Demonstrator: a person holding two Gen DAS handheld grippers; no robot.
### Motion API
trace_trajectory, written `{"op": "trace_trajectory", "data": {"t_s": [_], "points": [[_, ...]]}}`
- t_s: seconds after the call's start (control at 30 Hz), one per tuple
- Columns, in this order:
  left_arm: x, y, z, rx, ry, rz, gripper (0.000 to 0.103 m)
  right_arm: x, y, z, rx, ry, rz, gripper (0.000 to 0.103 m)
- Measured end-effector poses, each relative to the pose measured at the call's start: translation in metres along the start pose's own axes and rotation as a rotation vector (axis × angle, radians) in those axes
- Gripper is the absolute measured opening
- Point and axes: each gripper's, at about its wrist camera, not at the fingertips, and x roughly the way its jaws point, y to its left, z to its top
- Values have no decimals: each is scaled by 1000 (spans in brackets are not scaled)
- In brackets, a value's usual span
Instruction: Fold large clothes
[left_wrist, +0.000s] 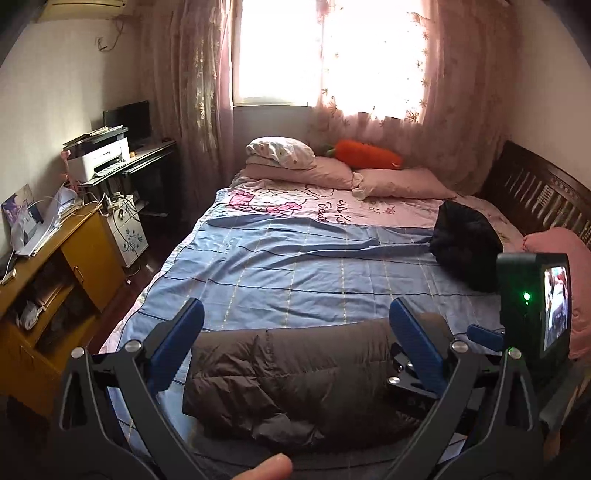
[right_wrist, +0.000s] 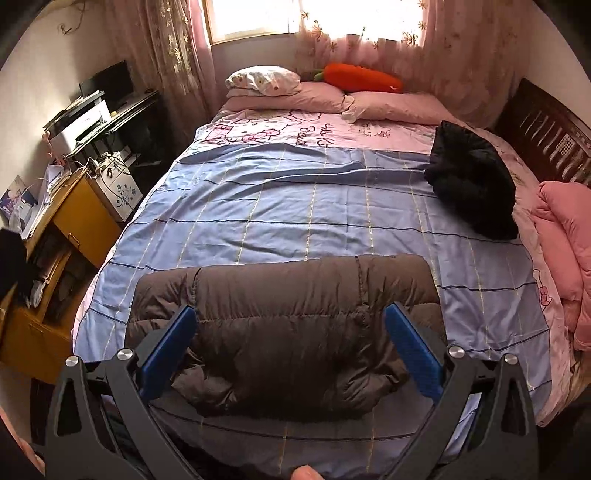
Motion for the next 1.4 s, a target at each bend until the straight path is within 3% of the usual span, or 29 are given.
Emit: {"op": "trace_trajectory", "data": {"t_s": [0.67, 1.4], "points": [[13, -15, -7, 40, 64, -29, 101, -16, -6, -1, 19, -40, -64, 102], [15, -11, -6, 19, 60, -3, 101, -15, 7, -6, -13, -16, -44, 102]]}}
